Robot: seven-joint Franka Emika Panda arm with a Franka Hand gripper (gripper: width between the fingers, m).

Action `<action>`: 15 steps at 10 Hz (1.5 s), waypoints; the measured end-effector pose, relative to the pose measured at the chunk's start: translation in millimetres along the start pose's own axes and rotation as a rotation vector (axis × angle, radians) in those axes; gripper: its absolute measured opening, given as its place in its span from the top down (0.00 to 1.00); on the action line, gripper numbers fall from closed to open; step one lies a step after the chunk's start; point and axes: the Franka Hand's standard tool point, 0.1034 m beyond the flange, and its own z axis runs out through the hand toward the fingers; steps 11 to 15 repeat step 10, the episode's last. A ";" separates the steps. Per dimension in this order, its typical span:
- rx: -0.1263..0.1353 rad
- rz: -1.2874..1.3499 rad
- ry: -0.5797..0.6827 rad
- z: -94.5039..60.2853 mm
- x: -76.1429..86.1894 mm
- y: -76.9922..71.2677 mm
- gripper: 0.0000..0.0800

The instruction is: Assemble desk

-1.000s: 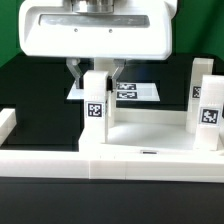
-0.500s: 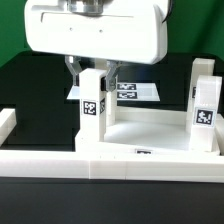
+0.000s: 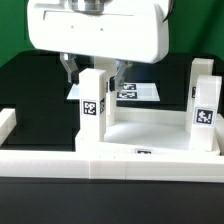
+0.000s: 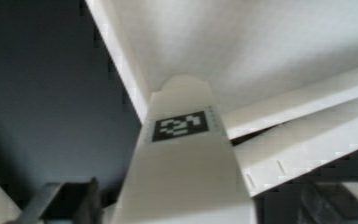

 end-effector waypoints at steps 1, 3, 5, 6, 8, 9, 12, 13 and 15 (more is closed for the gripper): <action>0.010 0.007 -0.003 -8.3 -2.3 -5.7 0.25; 0.030 0.050 -0.012 -25.9 -12.8 -28.3 0.19; 0.030 0.057 -0.013 -24.8 -15.9 -33.8 0.19; 0.030 0.057 -0.013 -24.7 -15.9 -33.8 0.19; 0.030 0.056 -0.014 -24.2 -16.2 -33.9 0.19; 0.029 0.056 -0.014 -24.1 -16.3 -33.9 0.19; 0.029 0.056 -0.014 -24.0 -16.3 -33.8 0.19; 0.029 0.056 -0.014 -24.0 -16.3 -33.8 0.19; 0.029 0.056 -0.014 -24.0 -16.3 -33.8 0.19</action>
Offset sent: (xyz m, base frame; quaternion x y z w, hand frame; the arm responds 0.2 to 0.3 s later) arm -0.0058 0.0345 0.0136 -0.0344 0.0090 0.0812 0.9961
